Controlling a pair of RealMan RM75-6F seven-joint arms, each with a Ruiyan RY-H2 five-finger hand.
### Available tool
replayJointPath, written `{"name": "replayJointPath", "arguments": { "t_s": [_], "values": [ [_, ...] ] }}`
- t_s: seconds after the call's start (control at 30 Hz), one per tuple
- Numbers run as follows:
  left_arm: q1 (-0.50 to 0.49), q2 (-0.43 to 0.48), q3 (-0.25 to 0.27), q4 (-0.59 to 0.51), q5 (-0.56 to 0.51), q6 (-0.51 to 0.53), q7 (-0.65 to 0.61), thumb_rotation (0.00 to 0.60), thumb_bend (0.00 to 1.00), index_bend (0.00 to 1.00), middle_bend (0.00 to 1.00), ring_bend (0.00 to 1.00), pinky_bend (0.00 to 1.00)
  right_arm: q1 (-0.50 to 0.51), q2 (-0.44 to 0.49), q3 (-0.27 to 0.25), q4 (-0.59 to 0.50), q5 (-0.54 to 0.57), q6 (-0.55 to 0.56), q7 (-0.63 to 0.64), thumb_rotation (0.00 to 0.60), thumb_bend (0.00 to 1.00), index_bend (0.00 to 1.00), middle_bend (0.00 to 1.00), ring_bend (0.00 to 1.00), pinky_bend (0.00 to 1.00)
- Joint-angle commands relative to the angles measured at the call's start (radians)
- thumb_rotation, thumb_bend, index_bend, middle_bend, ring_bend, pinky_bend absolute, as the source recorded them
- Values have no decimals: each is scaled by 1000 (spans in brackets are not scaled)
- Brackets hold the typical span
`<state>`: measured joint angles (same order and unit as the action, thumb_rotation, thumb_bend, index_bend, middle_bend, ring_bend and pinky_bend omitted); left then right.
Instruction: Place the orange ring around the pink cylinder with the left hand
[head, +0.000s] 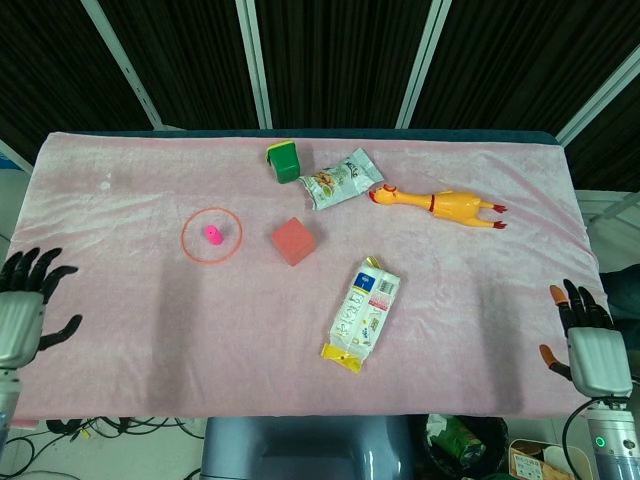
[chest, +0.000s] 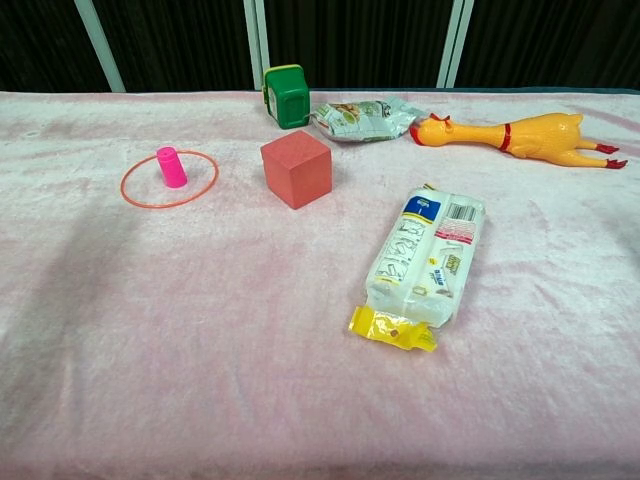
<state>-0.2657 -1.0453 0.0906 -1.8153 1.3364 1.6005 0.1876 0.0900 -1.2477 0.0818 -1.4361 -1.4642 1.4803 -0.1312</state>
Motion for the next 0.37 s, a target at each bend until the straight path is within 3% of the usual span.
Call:
{"name": "replayJointPath", "arguments": {
  "t_s": [0.03, 0.27, 0.37],
  "values": [
    [101, -12, 60, 55, 43, 59, -88, 600, 226, 214, 64, 0, 0, -2, 7, 0, -13, -8, 11, -3, 600, 178, 0, 0, 0, 185],
    [126, 9, 101, 41, 106, 9, -50, 600, 227, 199, 55, 0, 0, -5, 16, 10, -46, -15, 33, -3, 600, 176, 0, 0, 0, 185],
    [133, 15, 89, 19, 95, 2, -22, 600, 227, 199, 54, 0, 0, -4, 21, 11, -52, -7, 25, -11, 600, 177, 0, 0, 0, 185]
  ]
}}
